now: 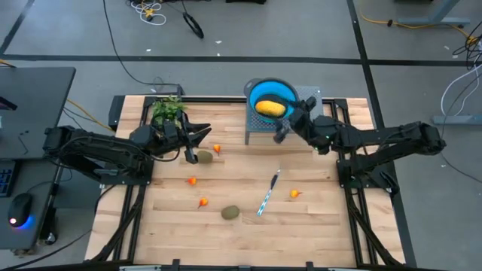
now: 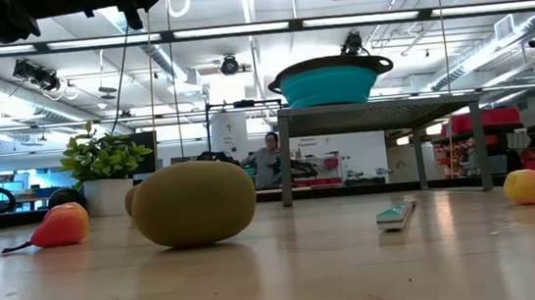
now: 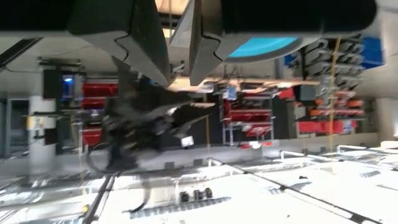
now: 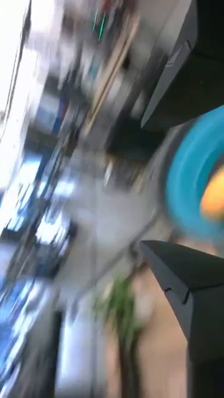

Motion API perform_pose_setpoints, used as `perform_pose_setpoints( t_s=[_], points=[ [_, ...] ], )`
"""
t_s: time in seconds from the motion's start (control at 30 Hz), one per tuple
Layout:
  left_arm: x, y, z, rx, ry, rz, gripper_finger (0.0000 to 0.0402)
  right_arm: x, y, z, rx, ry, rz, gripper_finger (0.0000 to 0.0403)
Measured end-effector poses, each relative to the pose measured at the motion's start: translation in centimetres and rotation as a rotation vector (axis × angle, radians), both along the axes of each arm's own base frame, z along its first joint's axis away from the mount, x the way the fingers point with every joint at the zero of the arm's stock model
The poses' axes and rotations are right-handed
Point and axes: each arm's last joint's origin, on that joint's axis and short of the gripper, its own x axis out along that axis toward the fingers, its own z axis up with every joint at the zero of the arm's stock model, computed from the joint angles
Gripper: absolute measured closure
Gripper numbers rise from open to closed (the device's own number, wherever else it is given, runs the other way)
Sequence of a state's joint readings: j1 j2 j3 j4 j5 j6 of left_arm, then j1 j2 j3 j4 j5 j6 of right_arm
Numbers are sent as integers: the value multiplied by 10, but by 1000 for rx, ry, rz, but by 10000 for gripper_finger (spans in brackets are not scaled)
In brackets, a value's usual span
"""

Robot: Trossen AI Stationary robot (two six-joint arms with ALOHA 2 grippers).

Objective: Pick & Place Fruit
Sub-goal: Put the peach into the blue strainer bowl on the shelf

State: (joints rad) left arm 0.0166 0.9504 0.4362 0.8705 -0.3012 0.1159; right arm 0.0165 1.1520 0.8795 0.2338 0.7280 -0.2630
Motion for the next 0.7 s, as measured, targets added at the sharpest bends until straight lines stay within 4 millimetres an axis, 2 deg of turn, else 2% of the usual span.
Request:
perform_pose_setpoints(
  t_s=[0.13,0.2,0.47,0.7],
  points=[
    [0,2,-2,-15,28,66,331,3,21,-8,66,53,291,89],
    [0,2,-3,-12,40,89,331,4,28,-16,124,106,359,89],
    [0,3,-4,-20,50,107,331,6,52,-65,341,372,531,89],
    [1,4,-10,-88,86,121,331,0,57,-123,335,430,512,100]
  ],
)
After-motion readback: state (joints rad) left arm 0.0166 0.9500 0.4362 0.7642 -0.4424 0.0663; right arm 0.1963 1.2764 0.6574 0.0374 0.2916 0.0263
